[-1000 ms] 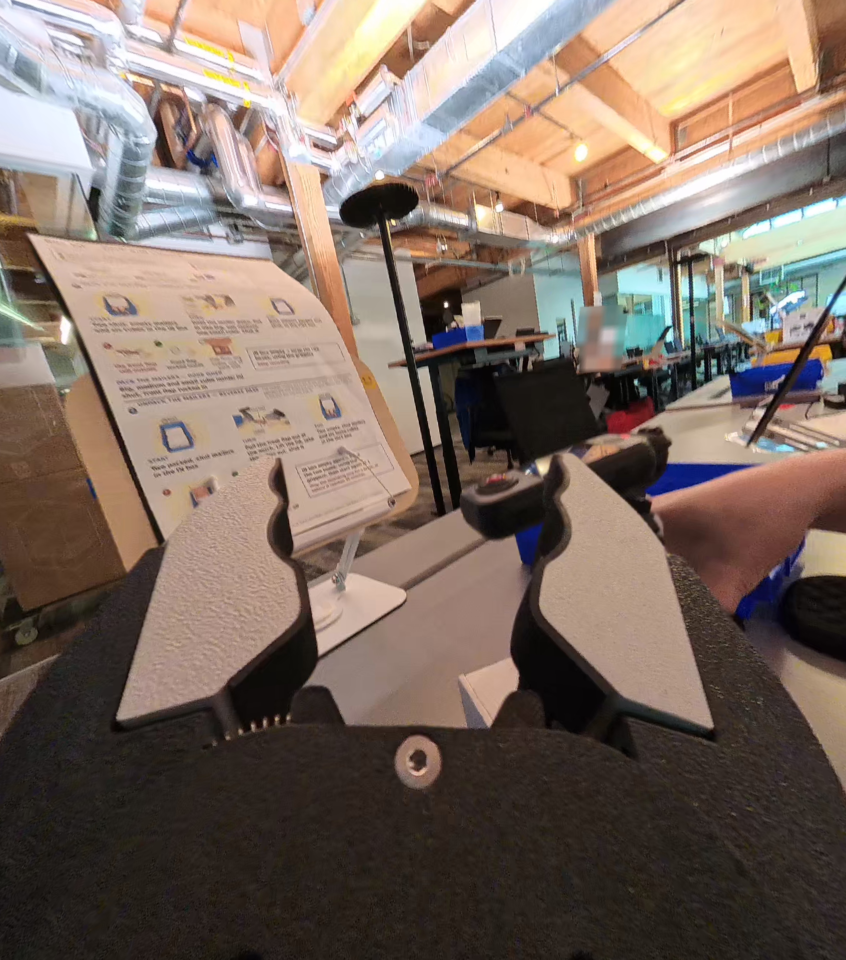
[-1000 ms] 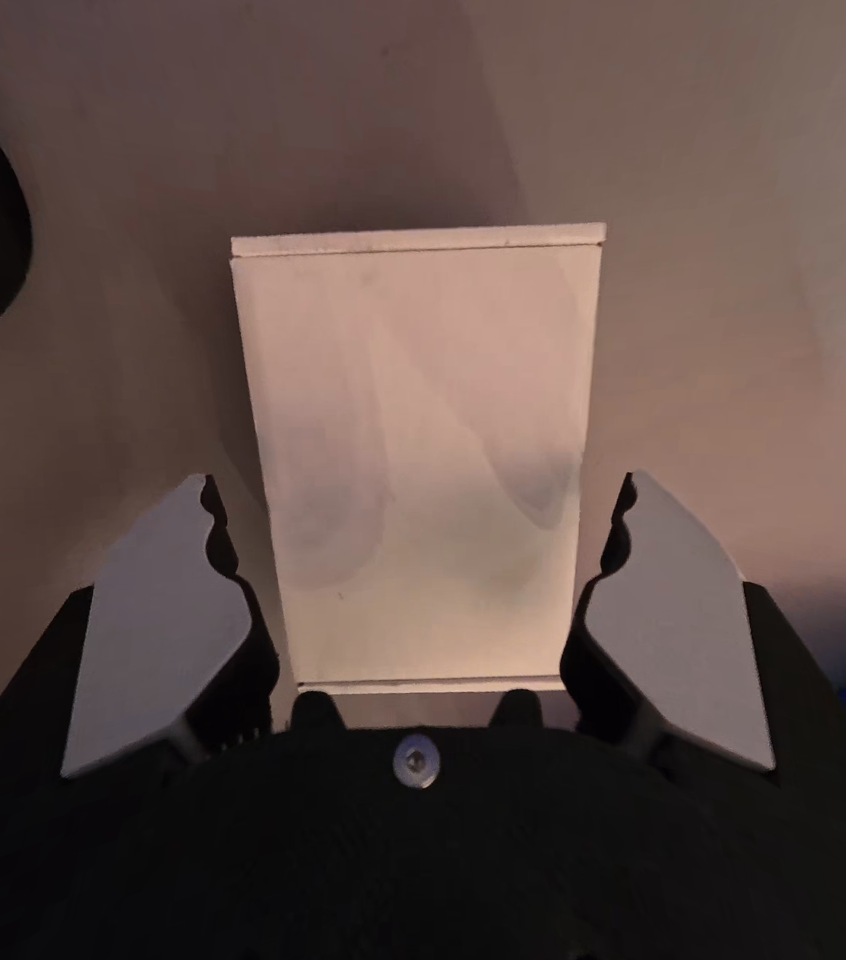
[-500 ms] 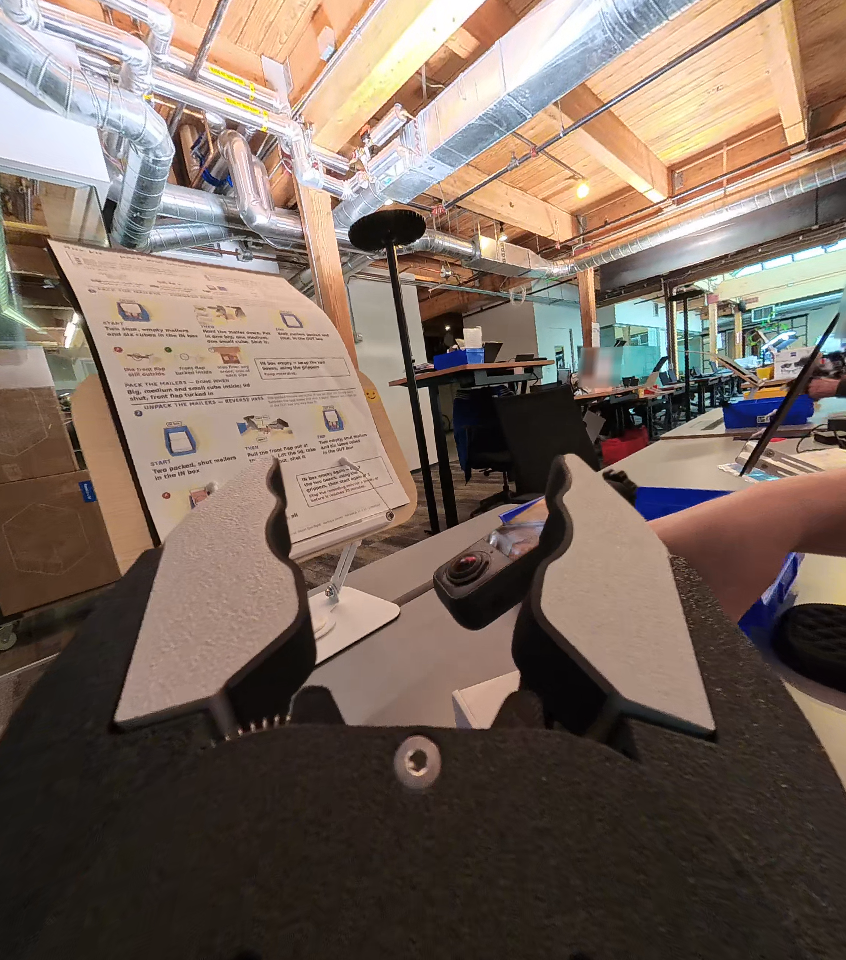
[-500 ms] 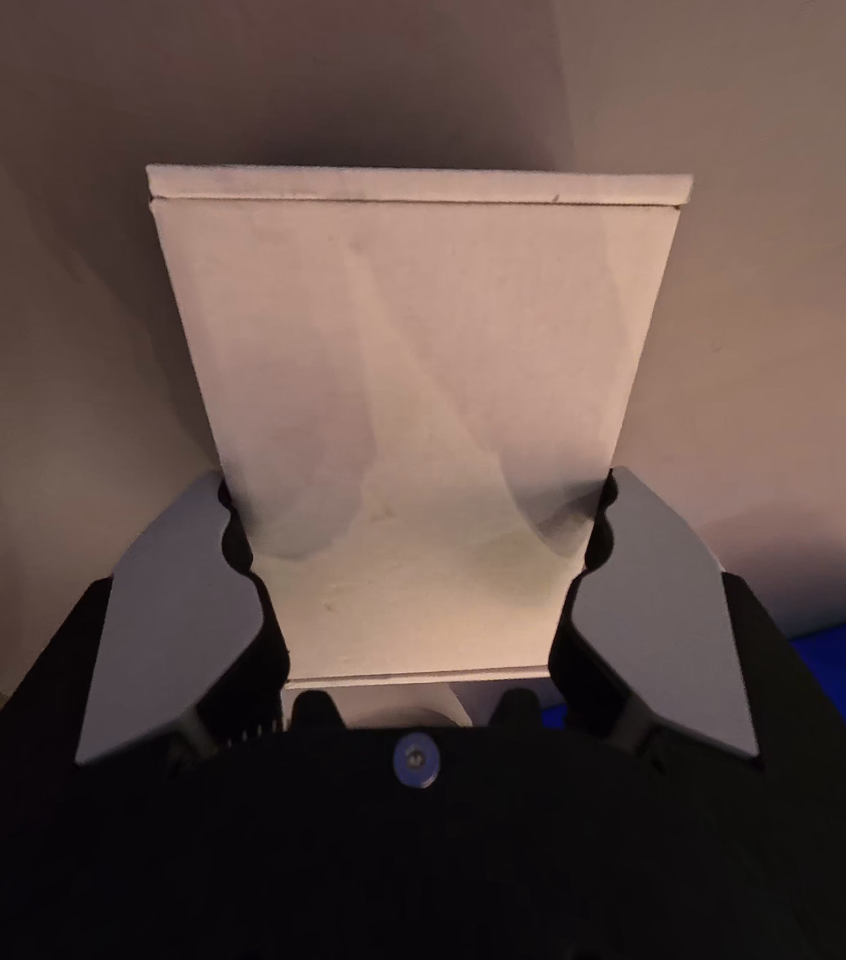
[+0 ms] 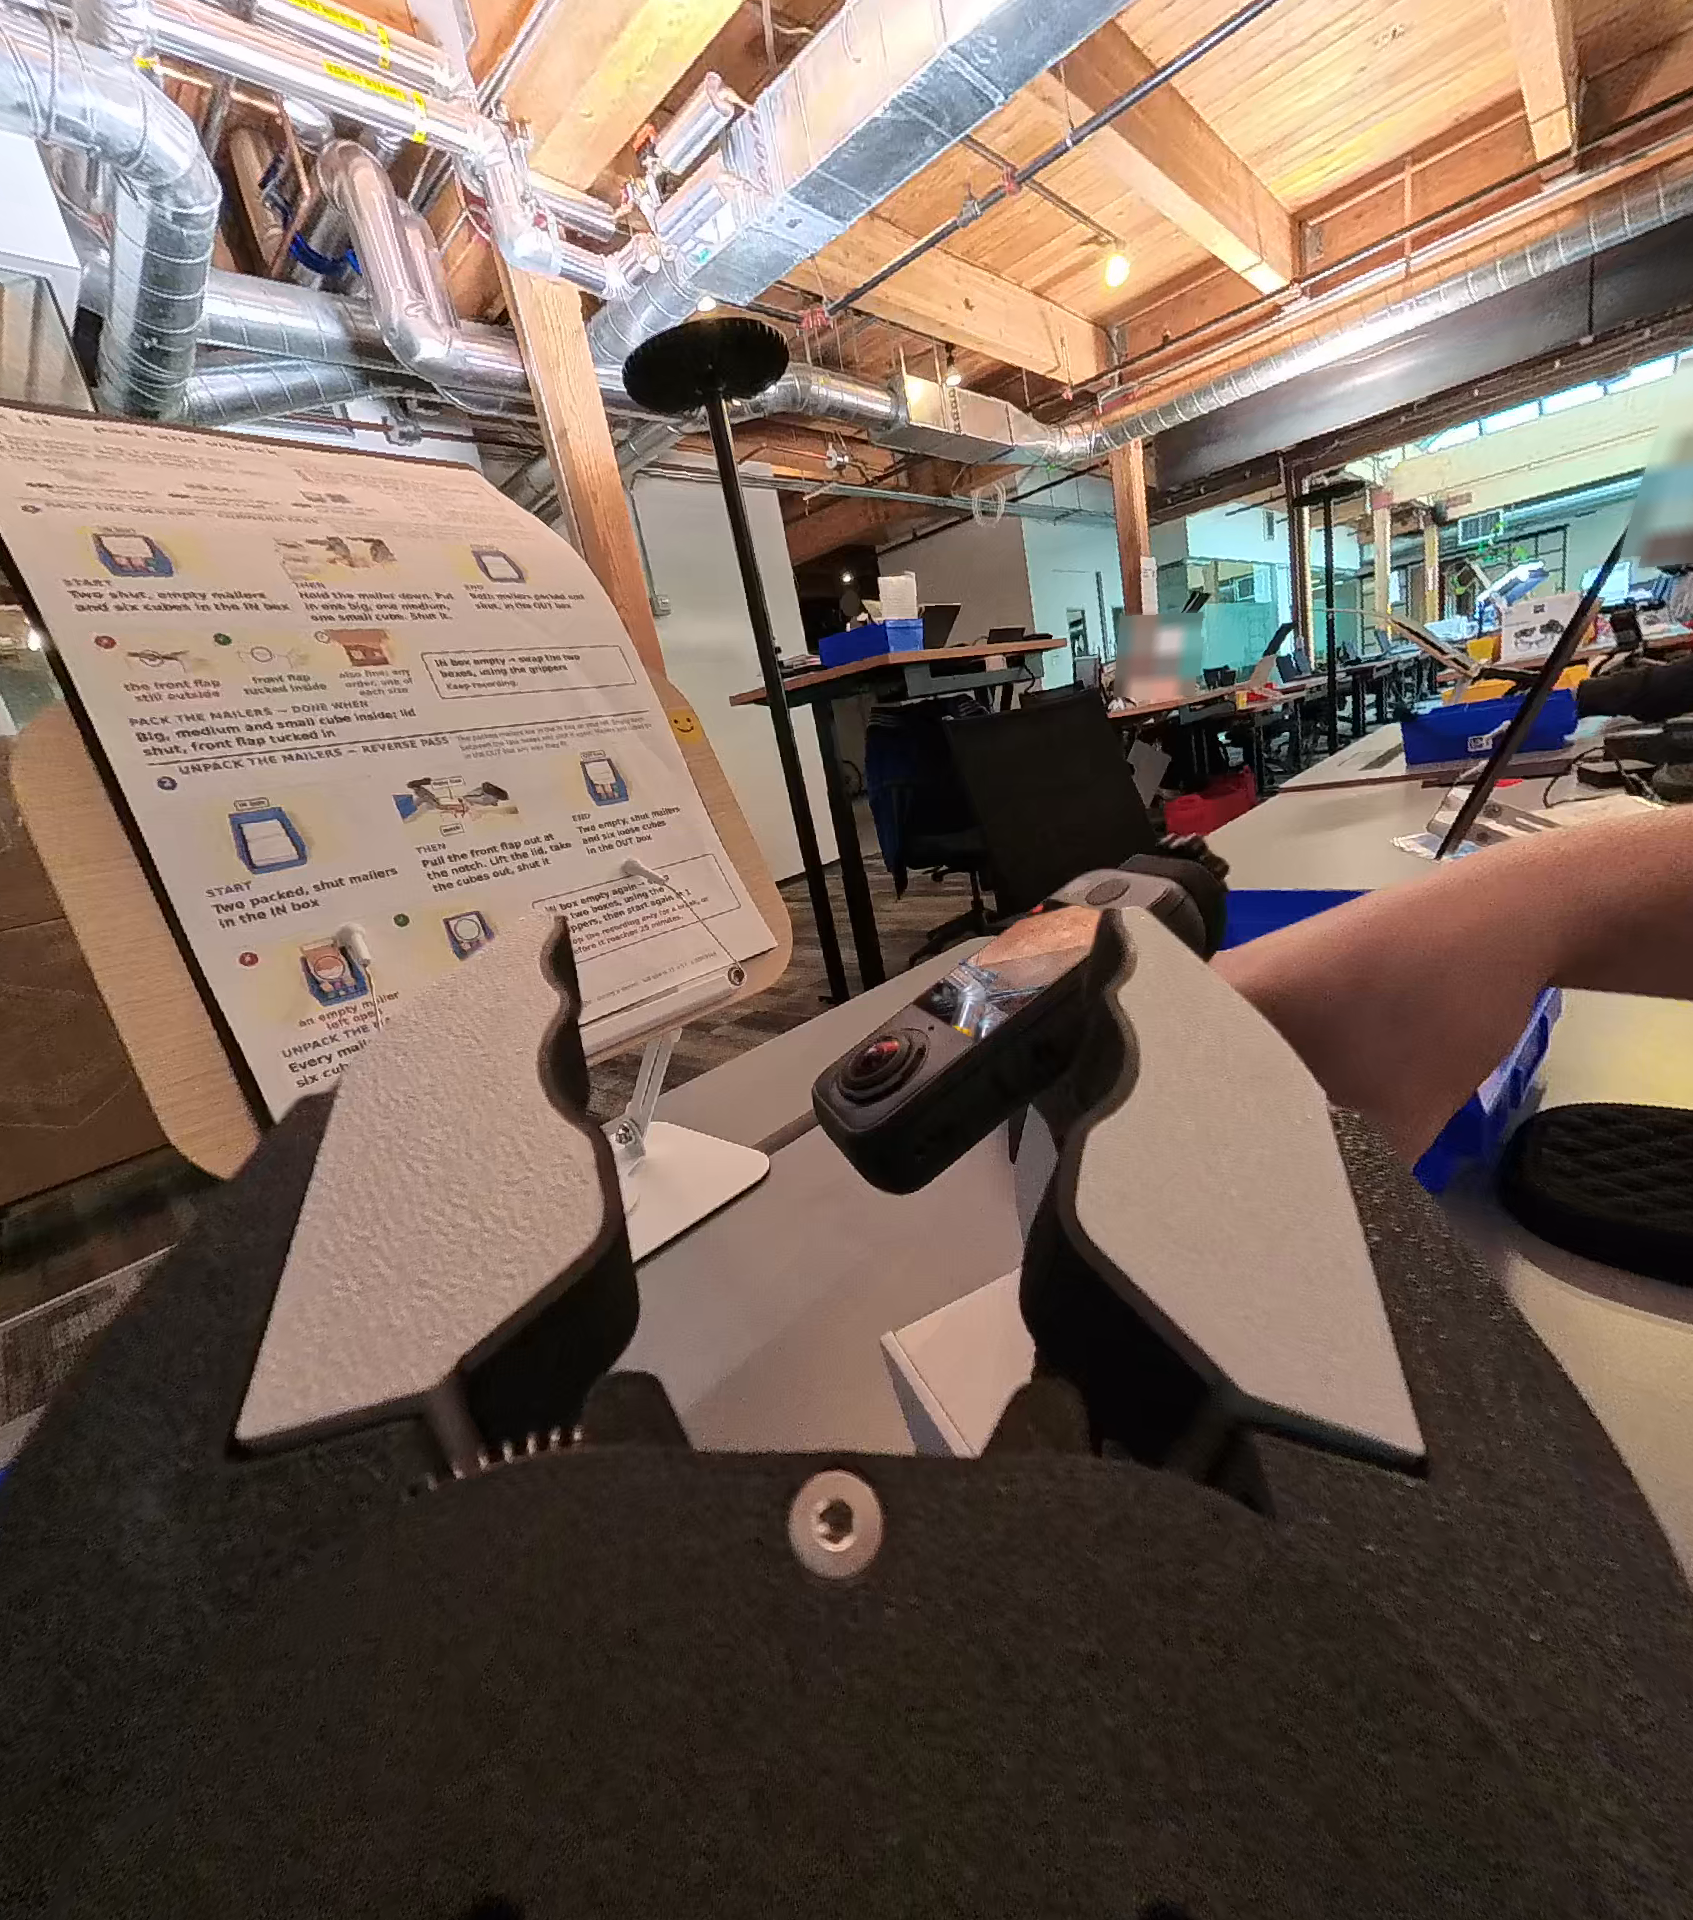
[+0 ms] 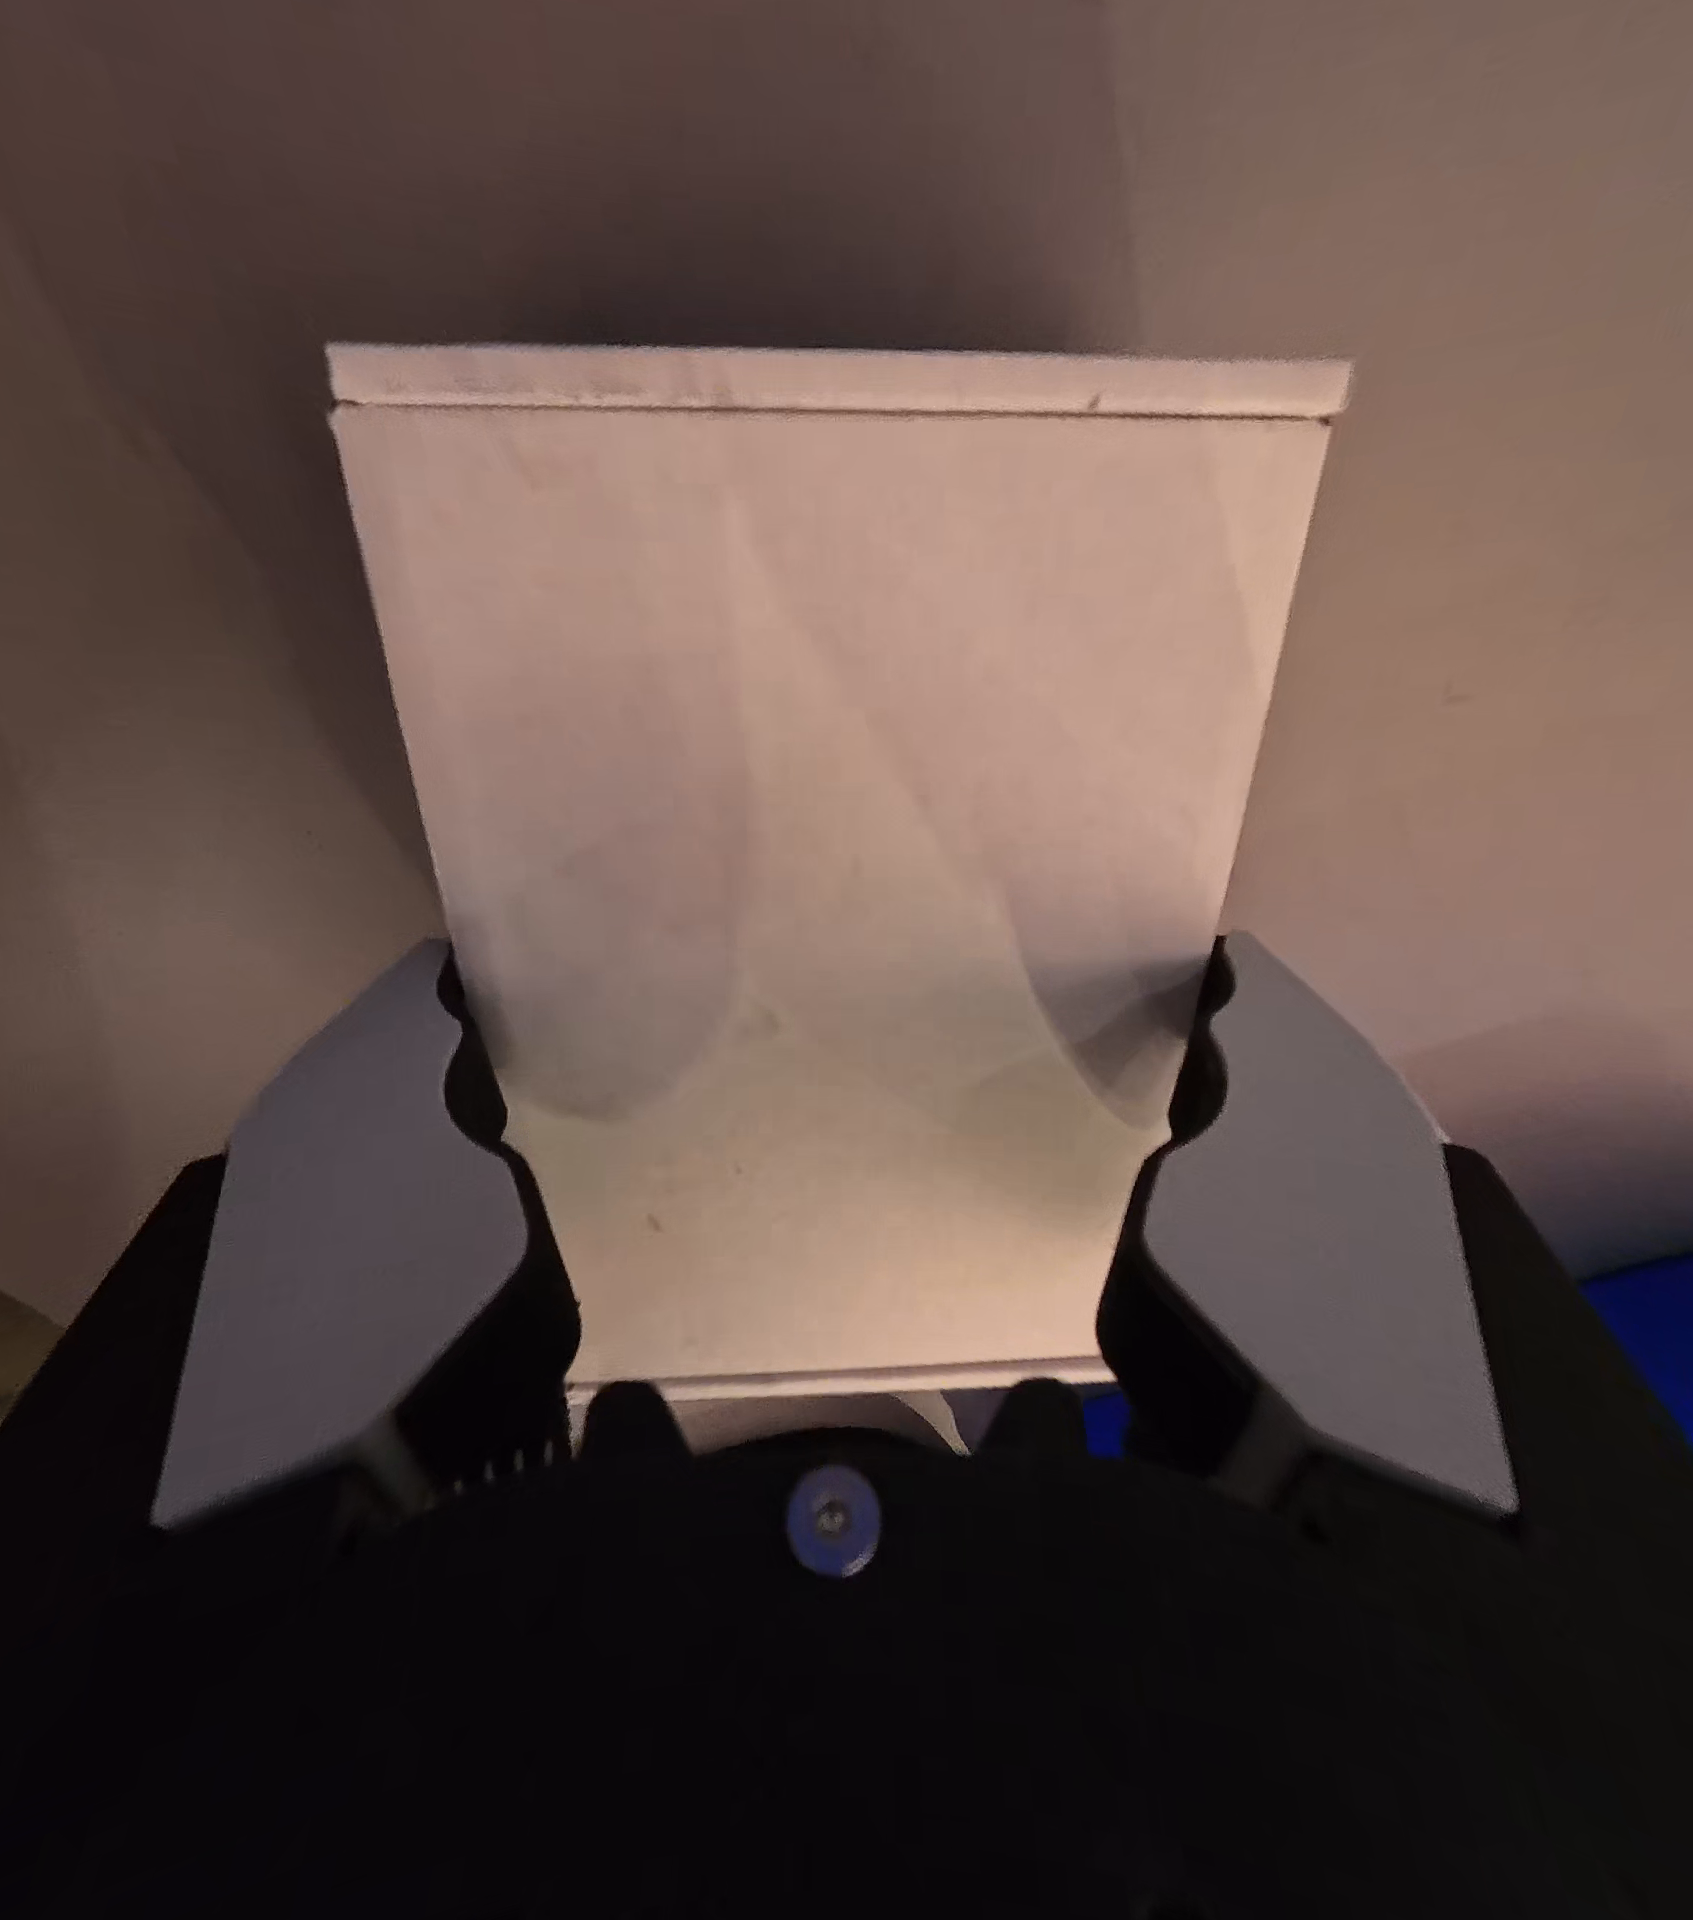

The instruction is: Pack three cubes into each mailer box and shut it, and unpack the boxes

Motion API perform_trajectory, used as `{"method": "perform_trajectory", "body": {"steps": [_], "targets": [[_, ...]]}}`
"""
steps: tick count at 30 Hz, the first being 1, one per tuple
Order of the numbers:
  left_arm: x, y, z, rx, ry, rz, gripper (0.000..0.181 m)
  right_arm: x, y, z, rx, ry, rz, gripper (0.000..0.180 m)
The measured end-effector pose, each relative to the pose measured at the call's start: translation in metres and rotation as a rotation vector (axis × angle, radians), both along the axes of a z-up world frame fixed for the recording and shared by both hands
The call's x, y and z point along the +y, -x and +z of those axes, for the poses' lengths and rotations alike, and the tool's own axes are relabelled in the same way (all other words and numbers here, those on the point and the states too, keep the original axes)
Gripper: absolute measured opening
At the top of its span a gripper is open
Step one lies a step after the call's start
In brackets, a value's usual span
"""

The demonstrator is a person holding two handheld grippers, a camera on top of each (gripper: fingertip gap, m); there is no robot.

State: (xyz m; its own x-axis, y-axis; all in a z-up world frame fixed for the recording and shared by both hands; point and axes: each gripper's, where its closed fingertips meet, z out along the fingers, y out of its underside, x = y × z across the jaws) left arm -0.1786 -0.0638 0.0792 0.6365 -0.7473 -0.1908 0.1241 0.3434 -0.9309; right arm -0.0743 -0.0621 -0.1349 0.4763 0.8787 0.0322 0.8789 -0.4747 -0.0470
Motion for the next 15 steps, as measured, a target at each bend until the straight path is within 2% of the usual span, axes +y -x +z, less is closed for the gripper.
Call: {"method": "perform_trajectory", "body": {"steps": [15], "targets": [[-0.001, -0.003, -0.003, 0.016, 0.008, -0.018, 0.092, -0.015, -0.015, -0.004, -0.105, 0.051, 0.041, 0.127]]}}
